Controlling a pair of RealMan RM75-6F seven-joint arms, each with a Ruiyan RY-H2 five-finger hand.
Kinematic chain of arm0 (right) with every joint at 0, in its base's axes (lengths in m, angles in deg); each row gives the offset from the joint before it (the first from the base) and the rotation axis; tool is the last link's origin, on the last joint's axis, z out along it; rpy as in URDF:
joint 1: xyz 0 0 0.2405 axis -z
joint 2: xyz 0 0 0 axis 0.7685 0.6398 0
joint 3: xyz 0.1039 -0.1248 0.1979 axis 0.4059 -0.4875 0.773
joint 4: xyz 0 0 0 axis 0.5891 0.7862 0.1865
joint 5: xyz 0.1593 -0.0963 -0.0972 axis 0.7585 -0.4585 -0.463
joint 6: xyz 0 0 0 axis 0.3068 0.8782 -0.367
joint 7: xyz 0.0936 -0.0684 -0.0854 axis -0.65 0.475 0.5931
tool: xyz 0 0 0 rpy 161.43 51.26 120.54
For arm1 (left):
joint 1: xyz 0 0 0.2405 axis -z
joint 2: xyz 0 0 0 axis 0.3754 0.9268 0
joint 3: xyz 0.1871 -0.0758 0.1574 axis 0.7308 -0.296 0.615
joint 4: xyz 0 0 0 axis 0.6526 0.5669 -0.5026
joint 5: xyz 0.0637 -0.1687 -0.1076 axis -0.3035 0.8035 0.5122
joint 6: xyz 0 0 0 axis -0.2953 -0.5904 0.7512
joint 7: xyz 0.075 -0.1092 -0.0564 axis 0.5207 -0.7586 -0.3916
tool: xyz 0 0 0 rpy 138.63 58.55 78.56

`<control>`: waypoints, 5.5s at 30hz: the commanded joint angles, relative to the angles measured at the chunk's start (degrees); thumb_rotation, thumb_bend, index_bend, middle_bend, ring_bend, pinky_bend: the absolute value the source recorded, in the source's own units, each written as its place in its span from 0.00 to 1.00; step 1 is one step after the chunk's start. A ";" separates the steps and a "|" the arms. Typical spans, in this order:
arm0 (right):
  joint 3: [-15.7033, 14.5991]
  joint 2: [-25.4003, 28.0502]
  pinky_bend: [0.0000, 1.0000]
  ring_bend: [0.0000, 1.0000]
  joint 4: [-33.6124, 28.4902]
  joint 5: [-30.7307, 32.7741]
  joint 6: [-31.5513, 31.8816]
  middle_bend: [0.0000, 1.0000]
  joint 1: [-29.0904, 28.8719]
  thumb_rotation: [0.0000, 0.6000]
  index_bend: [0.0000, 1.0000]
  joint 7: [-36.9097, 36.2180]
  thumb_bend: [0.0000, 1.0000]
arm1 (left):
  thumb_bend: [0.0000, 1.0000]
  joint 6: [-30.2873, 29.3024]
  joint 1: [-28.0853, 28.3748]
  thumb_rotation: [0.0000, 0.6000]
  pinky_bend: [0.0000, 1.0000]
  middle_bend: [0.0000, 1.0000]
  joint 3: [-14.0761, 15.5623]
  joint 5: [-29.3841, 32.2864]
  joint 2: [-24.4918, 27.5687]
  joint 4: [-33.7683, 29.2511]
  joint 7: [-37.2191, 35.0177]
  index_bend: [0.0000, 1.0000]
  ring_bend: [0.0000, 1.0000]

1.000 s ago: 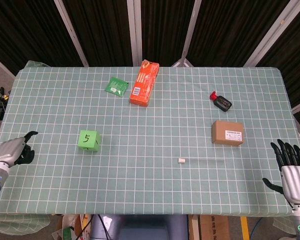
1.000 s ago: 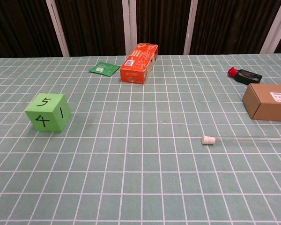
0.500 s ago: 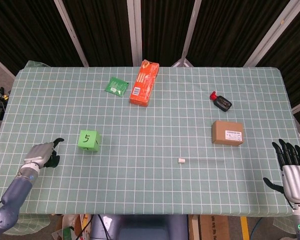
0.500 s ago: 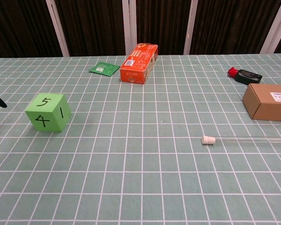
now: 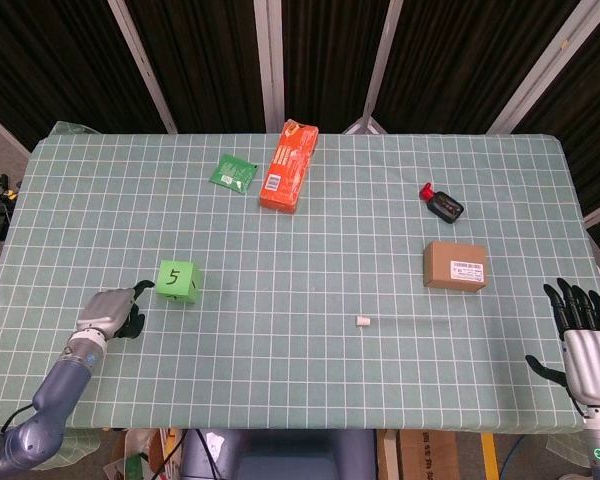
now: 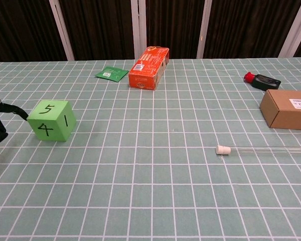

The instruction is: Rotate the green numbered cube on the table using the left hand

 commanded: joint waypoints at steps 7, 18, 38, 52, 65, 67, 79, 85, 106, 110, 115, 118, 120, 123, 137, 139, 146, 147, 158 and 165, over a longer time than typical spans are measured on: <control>0.22 0.16 0.00 0.00 -0.24 0.46 0.09 0.00 0.11 1.00 0.06 -0.17 0.04 | 0.72 -3.05 0.71 1.00 0.69 0.71 0.48 -0.76 -2.25 -1.60 2.17 0.16 0.54; 0.59 0.61 0.00 0.00 -0.94 1.57 0.30 0.00 0.50 1.00 0.06 -0.24 0.05 | 0.72 -5.25 1.27 1.00 0.69 0.71 1.15 -1.59 -4.26 -4.08 4.42 0.16 0.54; 1.05 1.33 0.00 0.00 -1.39 2.65 0.13 0.00 0.72 1.00 0.06 -1.28 0.04 | 0.71 -11.59 3.57 1.00 0.69 0.71 0.26 -1.20 -11.46 -6.23 11.30 0.16 0.54; 1.12 1.83 0.00 0.00 -1.70 2.53 0.52 0.00 1.03 1.00 0.06 -2.13 0.05 | 0.71 -16.15 5.58 1.00 0.69 0.71 -3.10 1.31 -16.06 -5.94 14.67 0.16 0.54; 1.43 1.88 0.00 0.00 -1.87 3.66 -0.13 0.00 0.93 1.00 0.06 -2.11 0.04 | 0.71 -18.42 8.09 1.00 0.69 0.71 -5.99 4.14 -19.65 -4.78 18.25 0.16 0.54; 1.40 1.95 0.00 0.00 -1.89 3.67 -0.22 0.00 0.93 1.00 0.06 -2.17 0.04 | 0.71 -19.01 8.34 1.00 0.69 0.71 -6.35 4.53 -20.27 -4.60 18.70 0.16 0.54; 1.55 2.21 0.00 0.00 -2.23 3.91 0.03 0.00 1.17 1.00 0.07 -2.48 0.04 | 0.70 -20.71 9.45 1.00 0.69 0.71 -8.21 5.61 -22.80 -2.16 20.43 0.16 0.54; 1.66 2.16 0.00 0.00 -2.15 4.07 0.08 0.00 1.18 1.00 0.06 -2.33 0.04 | 0.70 -20.66 9.79 1.00 0.69 0.71 -8.63 5.97 -23.43 -0.82 21.01 0.16 0.54; 2.03 1.25 0.00 0.00 -1.98 5.35 -0.32 0.00 0.90 1.00 0.06 -0.05 0.04 | 0.70 -20.96 13.34 1.00 0.69 0.71 -14.06 9.92 -27.07 5.91 23.78 0.16 0.54; 1.75 1.74 0.00 0.00 -2.22 5.56 -1.38 0.00 0.75 1.00 0.06 -0.65 0.04 | 0.70 -21.88 13.46 1.00 0.69 0.71 -14.61 10.61 -27.10 6.04 24.39 0.16 0.54; 1.86 2.13 0.00 0.00 -2.63 5.86 -1.51 0.00 0.74 1.00 0.07 -0.76 0.04 | 0.70 -21.70 13.20 1.00 0.69 0.71 -15.16 12.17 -26.62 6.63 24.64 0.16 0.54; 2.07 1.98 0.00 0.00 -2.60 6.04 -1.07 0.00 0.87 1.00 0.06 -0.85 0.05 | 0.70 -21.45 13.21 1.00 0.69 0.71 -15.33 12.70 -26.60 7.30 24.79 0.16 0.54; 2.15 1.87 0.00 0.00 -2.57 6.26 -1.03 0.00 0.88 1.00 0.07 -0.63 0.04 | 0.70 -21.28 13.18 1.00 0.69 0.71 -15.49 12.21 -26.73 7.56 24.31 0.16 0.54; 2.21 1.84 0.00 0.00 -2.68 6.26 -0.92 0.00 0.91 1.00 0.06 -0.76 0.04 | 0.70 -21.42 13.11 1.00 0.69 0.71 -15.13 10.67 -26.94 7.78 23.81 0.16 0.54; 2.46 1.86 0.00 0.00 -2.47 6.61 -0.79 0.00 1.02 1.00 0.06 -1.26 0.04 | 0.68 -29.78 9.71 1.00 0.69 0.69 -10.66 -0.05 -23.73 3.12 23.55 0.16 0.54; 2.40 1.90 0.00 0.00 -2.50 6.55 -0.83 0.00 1.02 1.00 0.07 -1.24 0.04 | 0.68 -29.57 8.37 1.00 0.69 0.69 -9.63 -1.71 -21.41 1.85 22.40 0.16 0.54; 2.17 1.93 0.00 0.00 -3.10 6.26 -0.59 0.00 1.18 1.00 0.06 -0.75 0.04 | 0.68 -21.28 1.32 1.00 0.69 0.69 -4.76 -9.11 -11.65 0.12 8.56 0.16 0.54; 2.15 1.90 0.00 0.00 -3.29 6.29 -0.49 0.00 1.23 1.00 0.07 -0.53 0.04 | 0.68 -19.41 -0.17 1.00 0.69 0.69 -3.87 -11.39 -10.27 1.50 4.65 0.16 0.54; 2.03 1.16 0.00 0.00 -4.03 7.18 -0.84 0.00 1.08 1.00 0.06 2.16 0.04 | 0.69 -10.89 -4.61 1.00 0.69 0.69 -1.47 -23.12 -11.76 15.93 -10.07 0.17 0.54; 2.09 1.20 0.00 0.00 -4.20 7.49 -0.93 0.00 1.10 1.00 0.07 2.28 0.04 | 0.69 -9.95 -5.51 1.00 0.69 0.68 -1.46 -24.71 -14.58 19.40 -10.95 0.17 0.54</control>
